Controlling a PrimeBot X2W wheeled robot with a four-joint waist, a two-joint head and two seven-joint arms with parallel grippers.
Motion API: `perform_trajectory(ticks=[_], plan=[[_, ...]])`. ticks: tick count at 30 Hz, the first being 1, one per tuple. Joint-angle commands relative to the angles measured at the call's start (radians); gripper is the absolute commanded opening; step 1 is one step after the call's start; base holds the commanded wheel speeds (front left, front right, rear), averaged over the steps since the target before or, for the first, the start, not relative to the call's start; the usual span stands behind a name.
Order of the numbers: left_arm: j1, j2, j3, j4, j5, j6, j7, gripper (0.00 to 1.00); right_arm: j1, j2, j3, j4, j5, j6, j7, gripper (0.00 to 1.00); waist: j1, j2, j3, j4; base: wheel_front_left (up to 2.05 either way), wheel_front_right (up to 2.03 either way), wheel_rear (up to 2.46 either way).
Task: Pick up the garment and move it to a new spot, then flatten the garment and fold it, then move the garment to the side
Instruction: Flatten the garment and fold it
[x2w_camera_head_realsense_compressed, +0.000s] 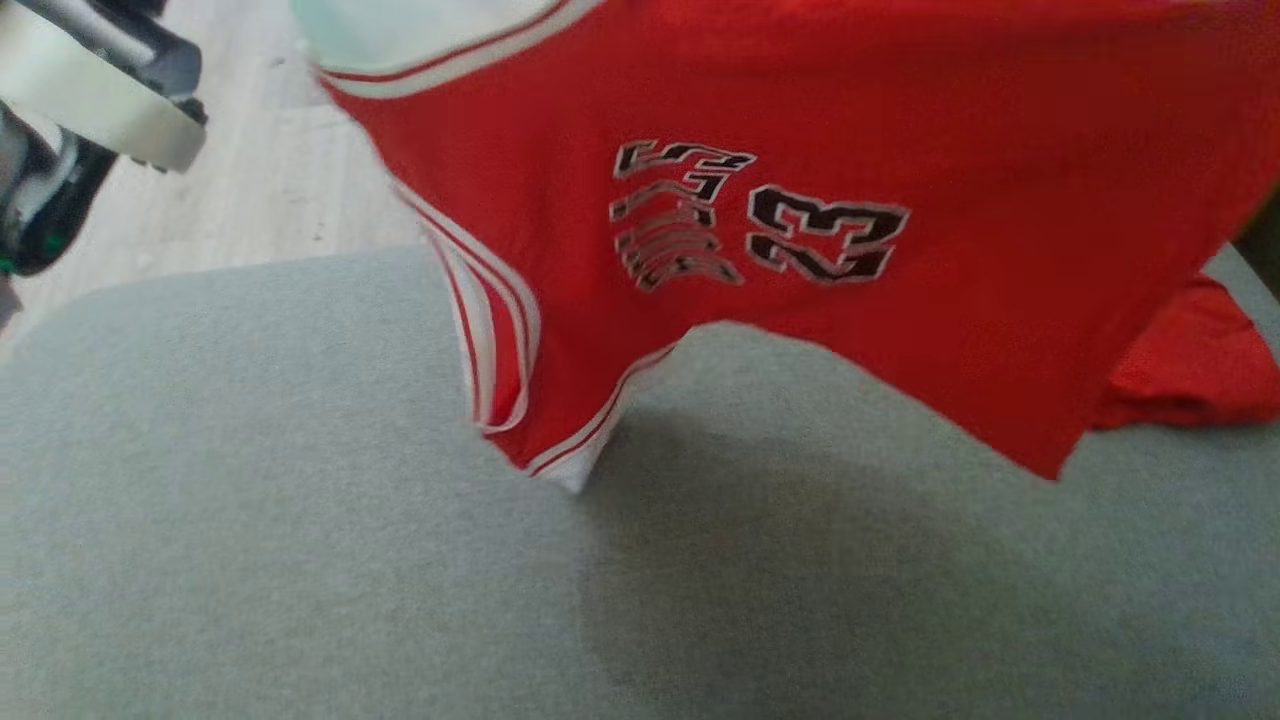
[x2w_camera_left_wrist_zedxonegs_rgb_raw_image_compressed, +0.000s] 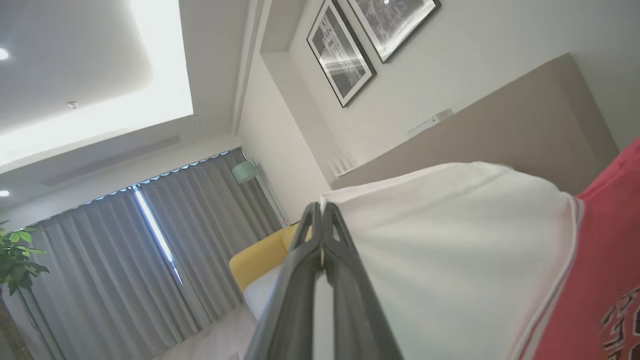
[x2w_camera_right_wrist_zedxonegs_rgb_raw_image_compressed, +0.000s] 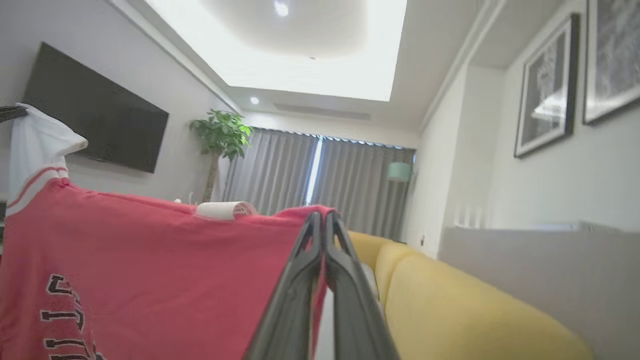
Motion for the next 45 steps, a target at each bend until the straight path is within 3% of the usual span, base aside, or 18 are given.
perform_trajectory(ticks=[1, 7, 12, 17, 21, 24, 27, 35, 41, 45], plan=[[-0.084, 0.052, 0.069, -0.037, -0.019, 0.016, 0.011, 0.0, -0.074, -0.057, 0.015, -0.03, 0.002, 0.004, 0.019, 0.0, 0.0002, -0.0001, -0.011, 0.023, 0.0, 0.0, 0.0], [-0.145, 0.056, 0.114, -0.074, -0.084, 0.023, 0.079, 0.0, -0.281, -0.078, 0.111, 0.04, 0.005, 0.004, 0.072, 0.0, 0.0002, -0.0001, 0.031, 0.055, 0.0, 0.0, 0.0], [-0.213, 0.003, 0.114, 0.032, -0.103, 0.016, 0.14, 0.0, -0.478, -0.058, 0.248, 0.175, 0.034, 0.004, 0.107, 0.0, 0.0002, -0.0001, 0.146, 0.081, 0.0, 0.0, 0.0], [-0.308, -0.057, 0.099, 0.149, -0.053, 0.023, 0.159, 0.0, -0.657, -0.034, 0.346, 0.298, 0.049, 0.004, 0.098, 0.0, 0.0002, -0.0001, 0.296, 0.1, 0.0, 0.0, 0.0], [-0.429, -0.116, 0.084, 0.256, 0.039, 0.053, 0.112, 0.0, -0.832, -0.002, 0.399, 0.425, 0.044, 0.004, 0.023, 0.0, 0.0002, -0.0001, 0.423, 0.118, 0.0, 0.0, 0.0], [-0.522, -0.177, 0.108, 0.334, 0.094, 0.1, 0.026, 0.0, -0.965, 0.002, 0.431, 0.541, 0.017, 0.004, -0.065, 0.0, 0.0002, -0.0001, 0.484, 0.143, 0.0, 0.0, 0.0], [-0.543, -0.213, 0.134, 0.356, 0.105, 0.098, 0.002, 0.0, -1.023, -0.002, 0.454, 0.595, 0.008, 0.004, -0.095, 0.0, 0.0002, -0.0001, 0.504, 0.163, 0.0, 0.0, 0.0], [-0.42, -0.2, 0.236, 0.246, 0.147, 0.051, -0.005, 0.0, -0.986, -0.018, 0.516, 0.634, 0.057, 0.004, -0.109, 0.0, 0.0002, -0.0001, 0.527, 0.179, 0.0, 0.0, 0.0], [-0.156, -0.141, 0.284, 0.118, 0.171, 0.02, -0.005, 0.0, -0.814, -0.025, 0.522, 0.594, 0.117, 0.004, -0.11, 0.0, 0.0002, -0.0001, 0.485, 0.173, 0.0, 0.0, 0.0], [0.065, -0.087, 0.323, 0.027, 0.185, 0.031, -0.005, 0.0, -0.654, -0.048, 0.552, 0.54, 0.187, 0.004, -0.11, 0.0, 0.0002, -0.0001, 0.427, 0.159, 0.0, 0.0, 0.0]])
